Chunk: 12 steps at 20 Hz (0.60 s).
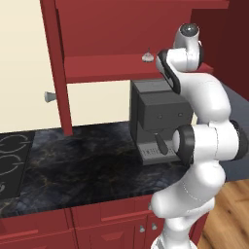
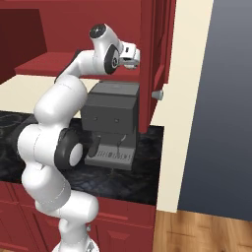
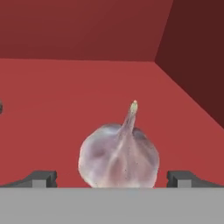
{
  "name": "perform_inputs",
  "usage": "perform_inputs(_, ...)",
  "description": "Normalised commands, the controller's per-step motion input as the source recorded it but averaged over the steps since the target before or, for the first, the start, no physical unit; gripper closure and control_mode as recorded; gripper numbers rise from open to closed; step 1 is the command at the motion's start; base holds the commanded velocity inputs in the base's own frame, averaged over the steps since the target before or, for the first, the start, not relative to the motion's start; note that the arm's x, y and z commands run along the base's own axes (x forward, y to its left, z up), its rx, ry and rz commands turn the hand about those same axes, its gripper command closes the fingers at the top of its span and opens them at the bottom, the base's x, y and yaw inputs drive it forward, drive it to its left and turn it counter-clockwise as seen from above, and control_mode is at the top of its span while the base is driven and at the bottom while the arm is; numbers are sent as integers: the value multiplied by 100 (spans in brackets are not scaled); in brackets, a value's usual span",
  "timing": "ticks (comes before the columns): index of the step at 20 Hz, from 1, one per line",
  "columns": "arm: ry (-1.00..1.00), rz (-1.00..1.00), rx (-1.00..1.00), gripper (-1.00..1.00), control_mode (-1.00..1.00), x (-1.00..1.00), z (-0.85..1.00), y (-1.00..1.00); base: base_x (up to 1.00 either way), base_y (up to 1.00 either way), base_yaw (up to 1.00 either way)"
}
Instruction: Pick the garlics from the cabinet and place them in one bowl. Pick the orange from the sink and place it in the other bowl.
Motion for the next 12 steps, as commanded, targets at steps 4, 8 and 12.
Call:
perform_inputs(4,0,0,0,-100,-100,34,-13,-6,0,0,0)
perform_inputs(8,0,0,0,-100,-100,27,-6,-10,0,0,0)
perform_inputs(12,0,0,0,100,-100,19,-7,-7,0,0,0)
